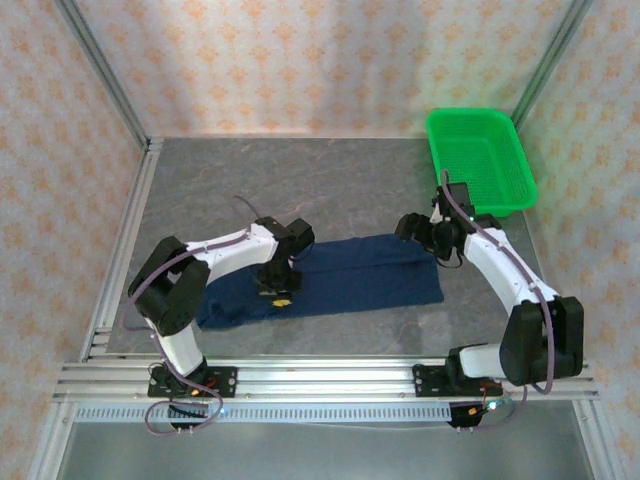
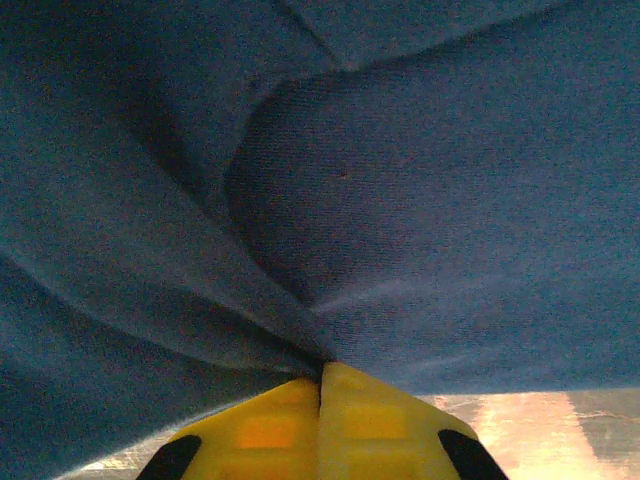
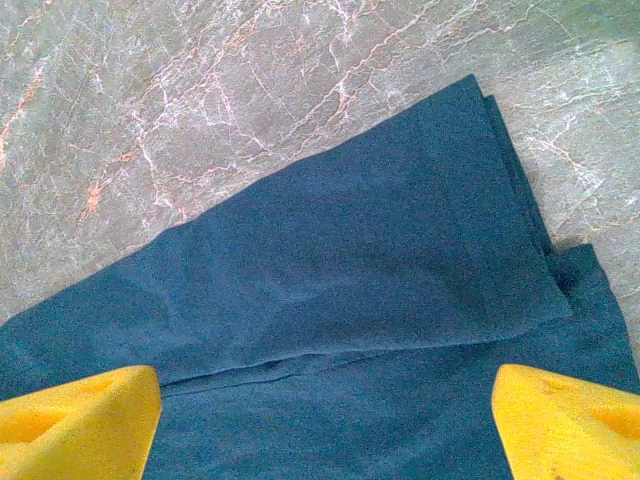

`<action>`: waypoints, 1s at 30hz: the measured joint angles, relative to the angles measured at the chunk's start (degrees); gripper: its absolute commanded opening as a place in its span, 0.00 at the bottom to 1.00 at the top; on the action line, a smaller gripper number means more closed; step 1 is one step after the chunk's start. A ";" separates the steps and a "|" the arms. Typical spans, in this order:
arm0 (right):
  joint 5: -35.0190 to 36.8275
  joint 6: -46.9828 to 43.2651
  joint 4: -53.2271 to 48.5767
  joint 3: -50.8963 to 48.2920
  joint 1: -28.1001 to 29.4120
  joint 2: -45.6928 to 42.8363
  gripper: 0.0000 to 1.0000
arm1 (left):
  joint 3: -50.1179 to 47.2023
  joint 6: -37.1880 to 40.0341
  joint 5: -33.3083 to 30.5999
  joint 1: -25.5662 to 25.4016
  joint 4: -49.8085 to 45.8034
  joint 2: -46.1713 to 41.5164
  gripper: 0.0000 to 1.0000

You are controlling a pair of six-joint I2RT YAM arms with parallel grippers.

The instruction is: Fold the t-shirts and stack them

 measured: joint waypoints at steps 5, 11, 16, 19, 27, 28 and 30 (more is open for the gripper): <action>-0.57 0.02 0.55 0.00 0.00 1.16 0.86 | 0.02 0.00 1.25 0.00 0.00 1.22 0.00; -0.83 0.04 0.61 0.00 0.00 1.60 0.87 | -0.02 -0.59 2.34 0.00 0.35 1.42 0.60; -1.03 0.17 0.61 0.00 0.00 1.60 0.87 | 1.81 -4.57 2.10 0.44 0.39 -4.44 0.66; -1.60 0.17 0.72 0.00 0.00 1.60 0.87 | 2.86 -6.69 0.92 3.15 0.52 -10.62 0.65; -4.24 0.24 1.36 -0.04 1.57 2.21 0.88 | -4.59 -11.21 -6.49 15.80 0.09 -17.79 0.40; -4.39 0.39 1.55 -0.04 2.05 2.54 0.88 | -6.54 -11.56 -7.28 16.24 0.11 -17.79 0.36; -4.66 0.63 1.81 -0.04 2.86 3.10 0.87 | -9.86 -12.22 -8.35 16.85 -0.09 -17.79 0.29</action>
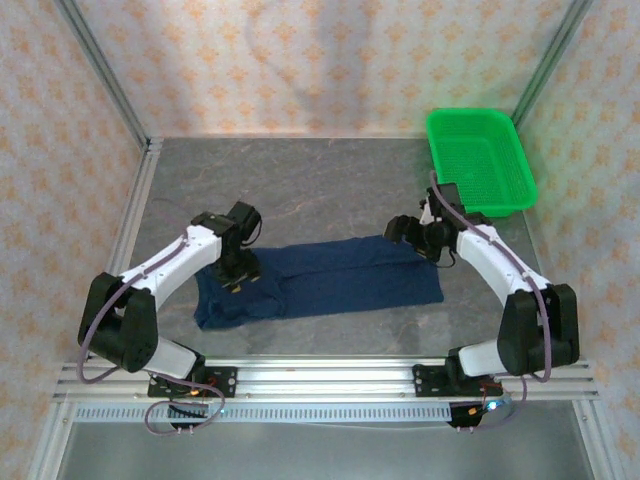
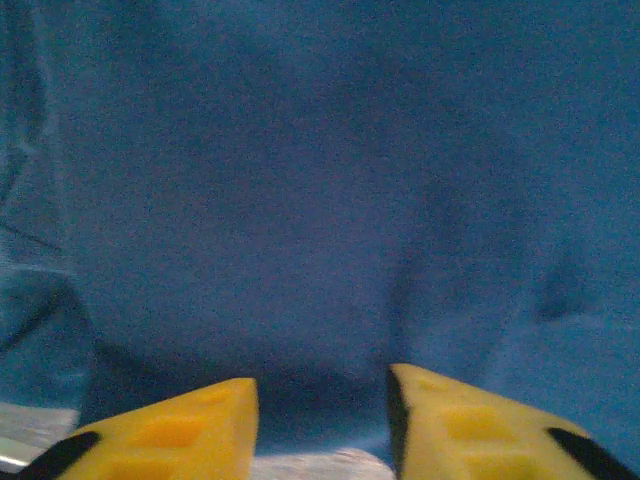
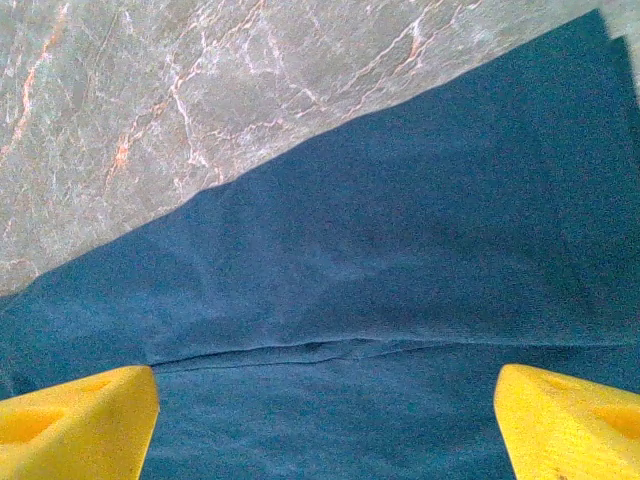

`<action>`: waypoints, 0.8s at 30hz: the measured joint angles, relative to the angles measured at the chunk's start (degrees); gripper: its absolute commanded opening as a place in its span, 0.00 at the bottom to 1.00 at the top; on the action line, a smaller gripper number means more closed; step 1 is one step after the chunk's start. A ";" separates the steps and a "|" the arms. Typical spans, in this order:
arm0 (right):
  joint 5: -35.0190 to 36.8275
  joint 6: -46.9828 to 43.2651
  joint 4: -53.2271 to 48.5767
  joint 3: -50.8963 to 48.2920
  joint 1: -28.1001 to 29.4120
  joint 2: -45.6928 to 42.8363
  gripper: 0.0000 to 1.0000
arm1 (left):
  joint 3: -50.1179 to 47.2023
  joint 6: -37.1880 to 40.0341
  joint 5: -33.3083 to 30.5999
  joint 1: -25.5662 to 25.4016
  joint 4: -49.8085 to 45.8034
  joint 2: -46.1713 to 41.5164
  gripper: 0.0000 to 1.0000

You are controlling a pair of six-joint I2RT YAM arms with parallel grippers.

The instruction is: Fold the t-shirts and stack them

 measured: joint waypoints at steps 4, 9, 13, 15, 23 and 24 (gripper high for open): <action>-0.74 0.48 0.50 0.00 0.96 0.87 0.88 | -5.03 -1.07 -1.07 0.83 0.02 0.00 0.22; -0.90 0.66 0.72 0.00 1.01 1.84 0.89 | -9.14 -1.51 -2.86 0.83 0.26 -0.20 0.19; -1.03 0.74 0.74 0.00 1.01 2.56 0.89 | -12.92 -2.36 -4.50 0.83 0.44 -0.59 0.24; -1.03 0.90 0.94 0.00 1.01 2.84 0.89 | -13.73 -2.78 -5.64 0.83 0.44 -0.57 0.34; -1.05 1.01 1.36 0.00 1.01 4.11 0.90 | -11.34 -2.34 -11.50 3.21 0.13 3.28 0.56; -1.05 0.96 1.36 0.00 1.01 4.20 0.90 | -10.34 -2.08 -12.41 3.56 0.04 4.24 0.59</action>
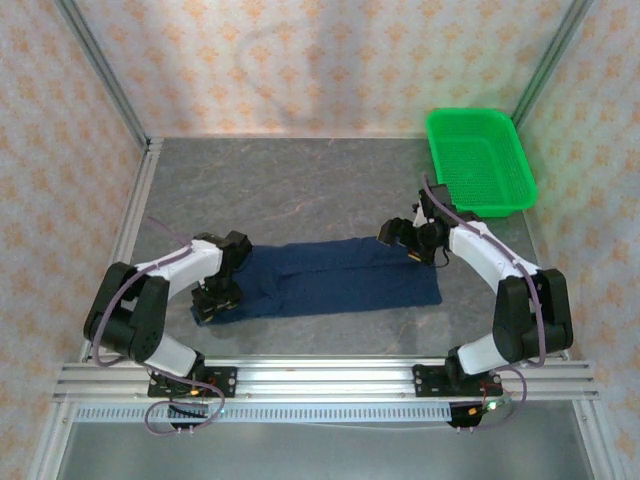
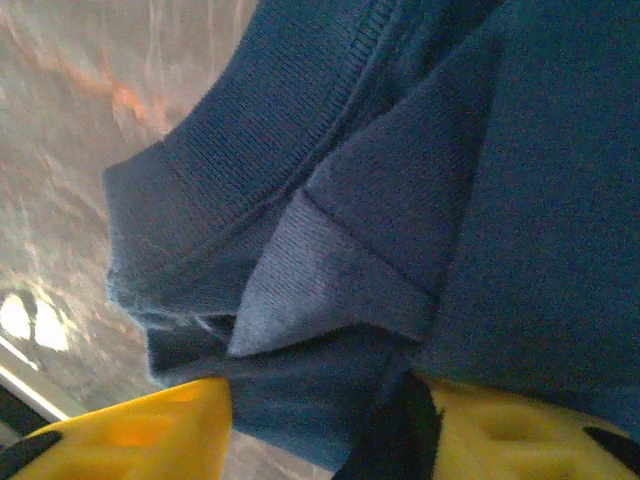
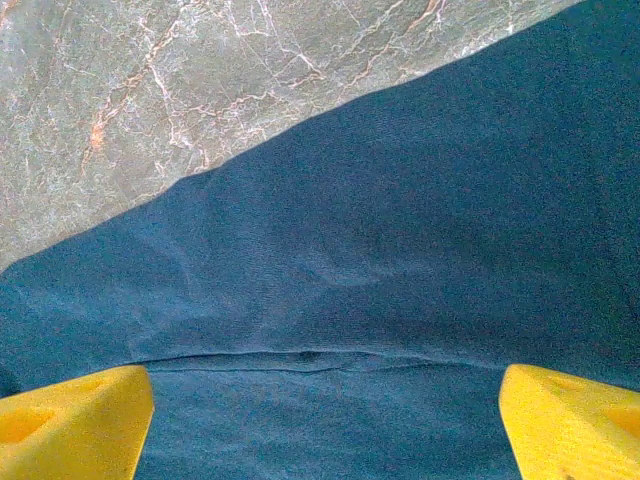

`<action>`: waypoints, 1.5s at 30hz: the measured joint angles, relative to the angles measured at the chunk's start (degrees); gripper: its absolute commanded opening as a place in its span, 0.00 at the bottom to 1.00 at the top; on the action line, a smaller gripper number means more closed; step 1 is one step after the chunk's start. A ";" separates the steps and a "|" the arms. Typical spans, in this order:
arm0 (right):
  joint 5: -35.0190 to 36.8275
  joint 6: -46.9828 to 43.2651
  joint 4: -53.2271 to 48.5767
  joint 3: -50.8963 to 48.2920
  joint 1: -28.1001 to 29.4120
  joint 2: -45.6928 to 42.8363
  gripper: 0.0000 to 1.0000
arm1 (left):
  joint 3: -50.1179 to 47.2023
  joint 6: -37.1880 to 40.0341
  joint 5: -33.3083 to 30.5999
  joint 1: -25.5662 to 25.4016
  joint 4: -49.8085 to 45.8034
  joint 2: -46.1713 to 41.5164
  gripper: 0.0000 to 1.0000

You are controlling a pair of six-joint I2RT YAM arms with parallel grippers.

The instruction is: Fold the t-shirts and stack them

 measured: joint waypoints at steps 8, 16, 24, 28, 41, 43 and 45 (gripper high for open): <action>0.02 -0.61 -0.04 0.00 0.00 0.07 0.90 | 3.56 1.01 -2.60 1.22 1.29 0.94 0.70; 0.59 -1.86 -0.33 0.09 0.00 0.09 0.91 | 4.98 0.35 -2.95 3.98 -1.46 -10.03 0.74; 5.73 -2.71 -3.23 3.85 0.00 4.92 0.84 | 11.96 0.09 -0.50 3.30 -0.79 -8.46 0.65; 7.61 -1.40 -4.00 3.80 0.00 7.58 0.57 | 11.76 -0.72 1.29 2.45 2.01 -3.28 0.52; 14.56 4.15 -4.85 -0.02 1.33 11.17 0.28 | 24.68 2.99 1.44 5.77 5.81 19.98 0.48; 15.67 5.38 -4.85 -0.26 2.89 11.06 0.28 | 32.50 5.05 0.68 6.62 4.83 25.68 0.46; 16.35 6.91 -4.87 -0.48 5.03 10.88 0.28 | 41.27 7.17 0.00 7.23 3.65 31.50 0.45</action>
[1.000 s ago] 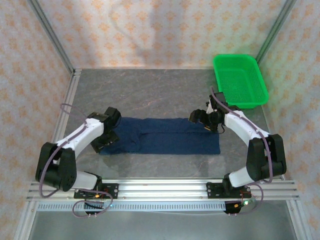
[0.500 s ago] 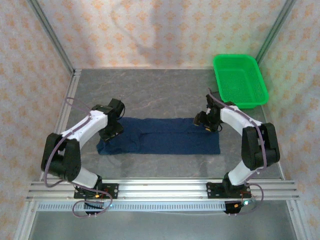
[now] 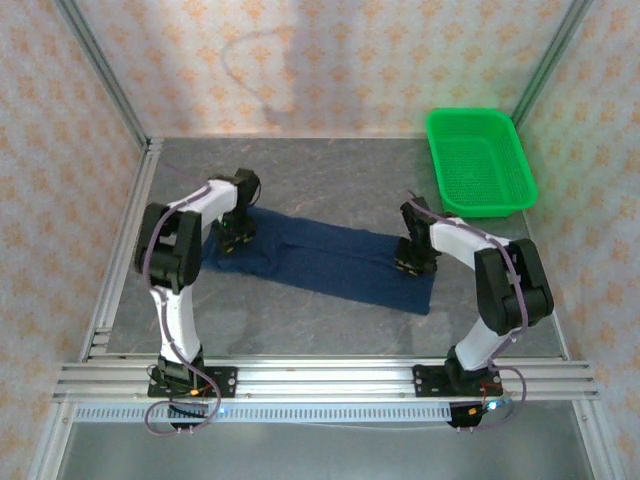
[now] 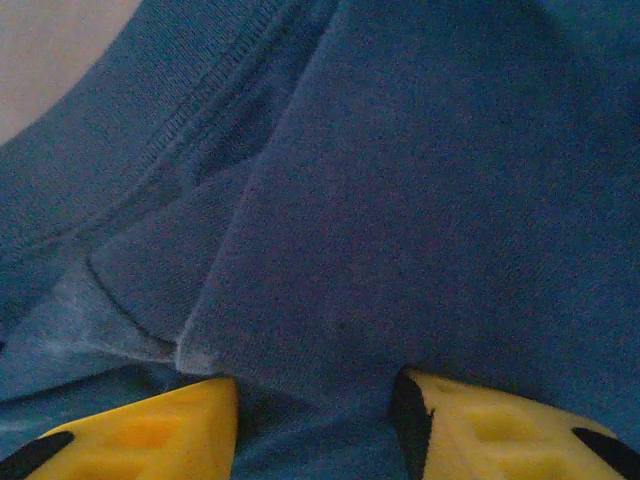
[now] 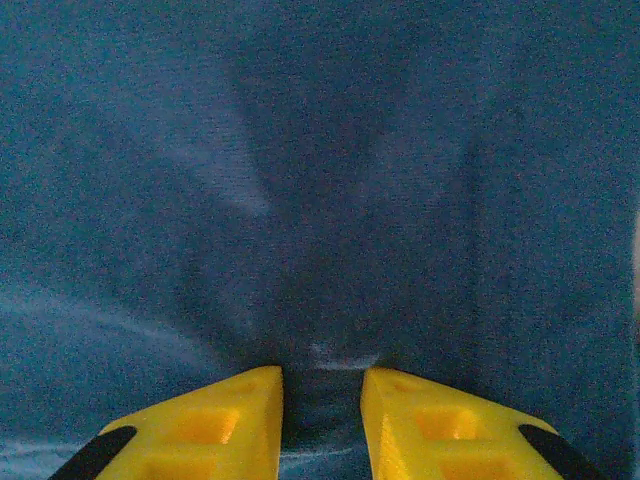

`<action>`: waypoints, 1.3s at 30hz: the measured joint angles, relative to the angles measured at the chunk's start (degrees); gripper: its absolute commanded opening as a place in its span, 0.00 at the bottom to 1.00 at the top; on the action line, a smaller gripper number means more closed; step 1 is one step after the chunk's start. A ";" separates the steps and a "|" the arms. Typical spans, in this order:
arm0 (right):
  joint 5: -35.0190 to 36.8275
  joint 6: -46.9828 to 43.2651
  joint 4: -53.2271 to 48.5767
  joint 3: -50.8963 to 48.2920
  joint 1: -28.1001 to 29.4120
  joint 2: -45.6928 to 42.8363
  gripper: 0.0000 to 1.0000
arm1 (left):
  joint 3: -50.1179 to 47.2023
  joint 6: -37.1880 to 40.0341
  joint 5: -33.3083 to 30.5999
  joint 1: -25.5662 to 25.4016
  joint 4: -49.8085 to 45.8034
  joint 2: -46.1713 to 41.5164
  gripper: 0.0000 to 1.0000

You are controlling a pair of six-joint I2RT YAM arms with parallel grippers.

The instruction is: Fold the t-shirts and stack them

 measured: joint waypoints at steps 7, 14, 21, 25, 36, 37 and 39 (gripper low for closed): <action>-1.22 10.29 0.79 -0.24 12.26 -0.24 0.27 | 48.52 9.27 -0.92 1.64 -8.81 28.04 0.45; -6.78 27.47 6.73 5.07 27.04 5.46 0.31 | 69.81 12.09 5.51 3.28 -6.62 40.46 0.45; -11.50 40.46 15.96 17.03 38.97 16.46 0.31 | 72.98 10.75 16.72 5.90 2.75 43.39 0.45; -10.71 46.93 20.24 17.70 45.46 17.55 0.49 | 72.98 11.30 19.43 5.97 4.50 43.54 0.60; -1.40 45.79 11.82 19.19 49.29 2.75 0.75 | 53.59 13.42 25.90 6.58 -2.23 23.06 0.89; -0.76 44.13 10.45 19.80 48.78 -0.02 0.76 | 53.09 13.46 26.62 7.21 -3.23 19.37 0.89; -0.17 41.29 8.15 20.28 47.78 -4.24 0.77 | 51.91 14.56 27.52 8.61 -4.24 11.91 0.89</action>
